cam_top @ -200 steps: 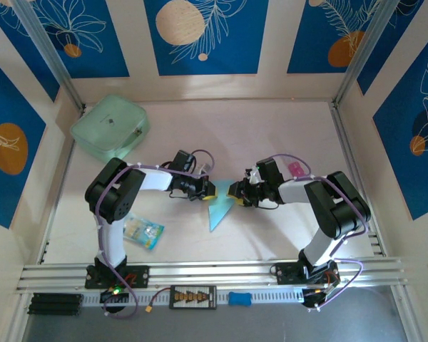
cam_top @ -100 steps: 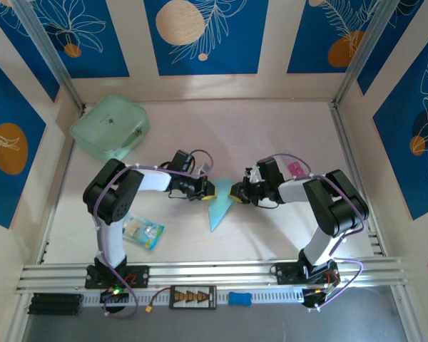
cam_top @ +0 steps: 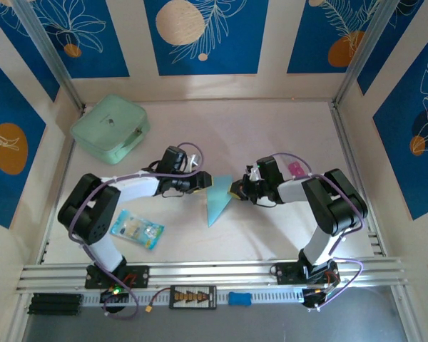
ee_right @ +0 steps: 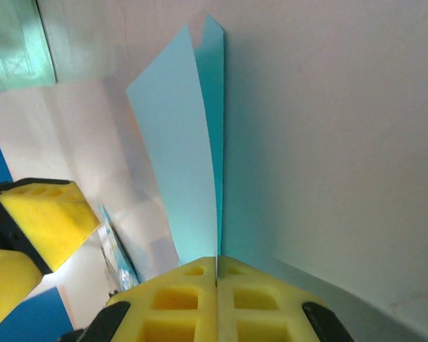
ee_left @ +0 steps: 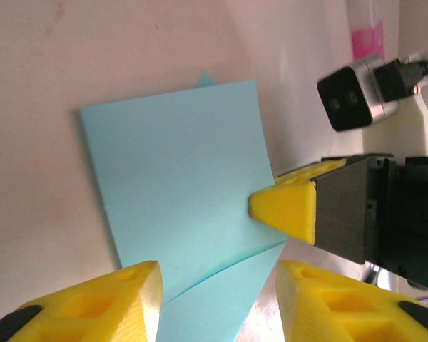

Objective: Fold a paper plane with a square sheet of paper (pick it up from the middle)
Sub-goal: Fold the wing for the fifth time at the center of the table.

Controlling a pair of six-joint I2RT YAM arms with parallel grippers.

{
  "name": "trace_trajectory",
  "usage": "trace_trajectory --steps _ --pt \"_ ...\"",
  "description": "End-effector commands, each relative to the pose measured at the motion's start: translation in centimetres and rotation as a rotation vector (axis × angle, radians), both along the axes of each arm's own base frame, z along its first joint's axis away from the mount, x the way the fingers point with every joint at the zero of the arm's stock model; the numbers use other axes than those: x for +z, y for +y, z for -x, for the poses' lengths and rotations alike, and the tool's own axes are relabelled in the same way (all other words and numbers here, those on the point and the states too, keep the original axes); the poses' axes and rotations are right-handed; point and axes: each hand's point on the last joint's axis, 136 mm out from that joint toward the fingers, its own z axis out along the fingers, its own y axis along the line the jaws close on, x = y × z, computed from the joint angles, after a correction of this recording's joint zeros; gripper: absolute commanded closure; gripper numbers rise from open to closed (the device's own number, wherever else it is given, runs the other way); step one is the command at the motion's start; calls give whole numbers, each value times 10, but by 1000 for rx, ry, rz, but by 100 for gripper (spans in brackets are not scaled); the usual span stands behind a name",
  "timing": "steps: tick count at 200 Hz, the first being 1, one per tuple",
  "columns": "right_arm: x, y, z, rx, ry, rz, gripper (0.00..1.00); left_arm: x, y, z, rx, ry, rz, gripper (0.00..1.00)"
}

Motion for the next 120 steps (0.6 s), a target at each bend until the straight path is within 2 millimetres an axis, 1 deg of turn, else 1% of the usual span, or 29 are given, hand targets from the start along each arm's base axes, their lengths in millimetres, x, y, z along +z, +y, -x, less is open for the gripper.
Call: trace_trajectory --steps 1,17,34,50,68,82,92,120 --pt "-1 0 1 -54 -1 -1 97 -5 13 -4 65 -20 -75 50" --pt "-3 -1 4 -80 -1 18 97 -10 16 0 65 -2 -109 49" --pt "-6 -4 9 -105 1 48 97 -7 11 -2 63 9 -95 51" --pt "-6 -7 14 -141 -7 72 96 3 2 -9 57 -10 -77 56" --pt "-6 -13 18 -192 -19 115 96 8 -6 -15 62 -22 -76 62" --pt "-8 -16 22 -224 -28 157 95 5 -12 -17 66 -10 -74 68" --pt "-11 -20 25 -248 -31 183 95 3 -16 -16 61 -2 -68 69" --pt "-8 -18 26 -241 -21 153 95 2 -25 -14 46 7 -45 74"
